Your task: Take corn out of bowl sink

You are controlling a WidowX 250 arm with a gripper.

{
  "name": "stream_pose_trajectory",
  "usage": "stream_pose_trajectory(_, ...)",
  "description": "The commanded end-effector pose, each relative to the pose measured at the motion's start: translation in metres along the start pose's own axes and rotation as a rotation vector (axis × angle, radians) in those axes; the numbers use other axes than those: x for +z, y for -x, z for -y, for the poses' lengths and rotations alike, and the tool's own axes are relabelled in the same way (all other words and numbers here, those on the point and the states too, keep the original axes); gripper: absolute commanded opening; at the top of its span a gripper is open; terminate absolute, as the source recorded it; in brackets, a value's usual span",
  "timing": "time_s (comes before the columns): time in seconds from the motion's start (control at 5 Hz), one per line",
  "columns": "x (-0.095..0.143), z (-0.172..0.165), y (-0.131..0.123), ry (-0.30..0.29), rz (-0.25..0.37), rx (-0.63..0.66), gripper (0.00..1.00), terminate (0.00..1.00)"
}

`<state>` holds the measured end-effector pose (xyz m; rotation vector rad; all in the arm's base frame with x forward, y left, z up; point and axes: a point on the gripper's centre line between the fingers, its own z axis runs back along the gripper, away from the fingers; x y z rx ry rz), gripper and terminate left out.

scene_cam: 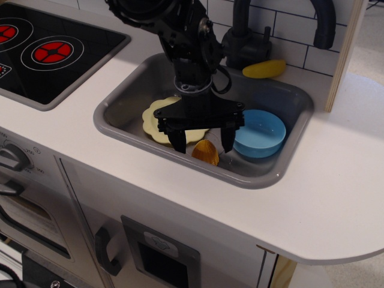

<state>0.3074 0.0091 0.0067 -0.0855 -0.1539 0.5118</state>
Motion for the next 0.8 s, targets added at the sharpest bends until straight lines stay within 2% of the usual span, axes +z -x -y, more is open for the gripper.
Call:
stream_pose_trajectory(0.0,0.047,0.007,-0.021,0.076,0.102,0.021,1.0,0.0)
stream_pose_trajectory(0.2,0.064,0.007,-0.026,0.082,0.198,-0.002,1.0,0.0)
stream_pose_trajectory(0.4,0.064,0.007,-0.026,0.082,0.198,-0.002,1.0,0.0)
stream_pose_trajectory(0.6,0.064,0.007,-0.026,0.082,0.198,-0.002,1.0,1.0)
